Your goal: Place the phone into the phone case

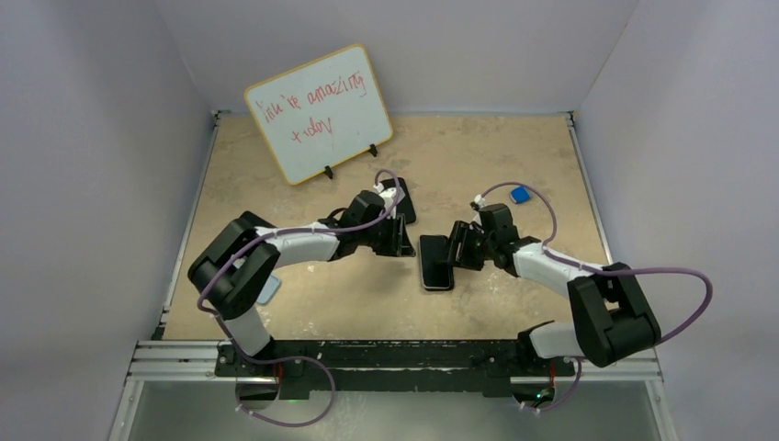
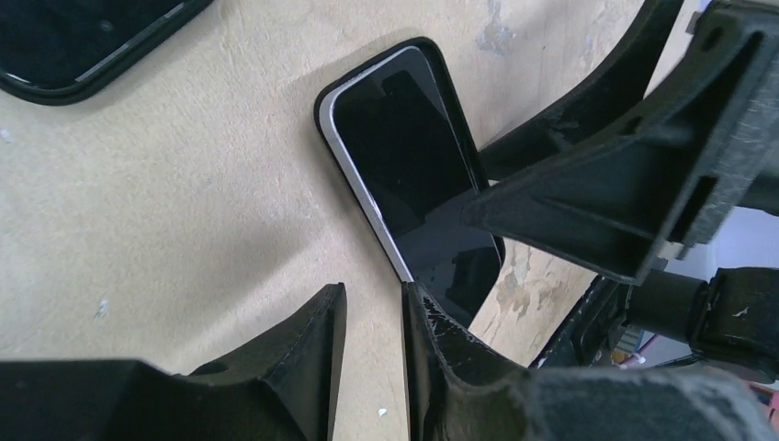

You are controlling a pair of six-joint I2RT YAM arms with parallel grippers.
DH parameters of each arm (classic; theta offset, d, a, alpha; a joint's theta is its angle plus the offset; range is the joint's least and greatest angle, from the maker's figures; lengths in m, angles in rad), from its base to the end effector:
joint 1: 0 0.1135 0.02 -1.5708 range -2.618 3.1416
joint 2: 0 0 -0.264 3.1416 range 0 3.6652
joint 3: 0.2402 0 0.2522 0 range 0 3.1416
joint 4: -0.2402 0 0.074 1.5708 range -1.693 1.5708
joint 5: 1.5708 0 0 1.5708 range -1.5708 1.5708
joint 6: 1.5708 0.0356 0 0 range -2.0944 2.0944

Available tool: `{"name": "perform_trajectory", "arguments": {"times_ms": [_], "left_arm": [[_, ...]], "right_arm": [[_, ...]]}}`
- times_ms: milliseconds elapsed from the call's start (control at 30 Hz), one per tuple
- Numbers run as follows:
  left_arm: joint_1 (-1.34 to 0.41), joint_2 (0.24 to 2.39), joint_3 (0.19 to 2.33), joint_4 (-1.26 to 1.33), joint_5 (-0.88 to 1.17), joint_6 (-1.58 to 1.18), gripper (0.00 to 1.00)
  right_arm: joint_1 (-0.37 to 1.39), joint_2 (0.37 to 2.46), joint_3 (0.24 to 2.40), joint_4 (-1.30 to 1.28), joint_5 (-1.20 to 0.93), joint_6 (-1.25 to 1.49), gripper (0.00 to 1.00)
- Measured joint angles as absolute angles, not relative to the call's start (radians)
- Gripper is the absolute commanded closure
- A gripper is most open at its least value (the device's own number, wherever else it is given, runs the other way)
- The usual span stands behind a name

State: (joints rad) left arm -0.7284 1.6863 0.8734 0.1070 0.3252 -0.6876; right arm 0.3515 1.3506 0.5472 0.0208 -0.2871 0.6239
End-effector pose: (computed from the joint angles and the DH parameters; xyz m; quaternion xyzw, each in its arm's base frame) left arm 0.2494 -0.2377 0.1692 0.0861 0.8944 -0.3806 0.2186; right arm 0.2334 0.0963 0.1602 0.0697 0.9128 0.2948 0.2738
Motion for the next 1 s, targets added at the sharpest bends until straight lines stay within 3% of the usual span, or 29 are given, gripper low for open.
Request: {"name": "perform_trajectory", "arguments": {"times_ms": [633,1000], "left_arm": [[-0.755,1.766,0.903,0.090,0.360,-0.699,0.74],[-0.773,1.770,0.892,0.086,0.362,-0.697,0.92]], "right_arm": [[0.346,1.355,0.427,0.247,-0.482,0.656,0.48],[0.346,1.325,0.367,0.319,-0.484,0.711,0.51]]}}
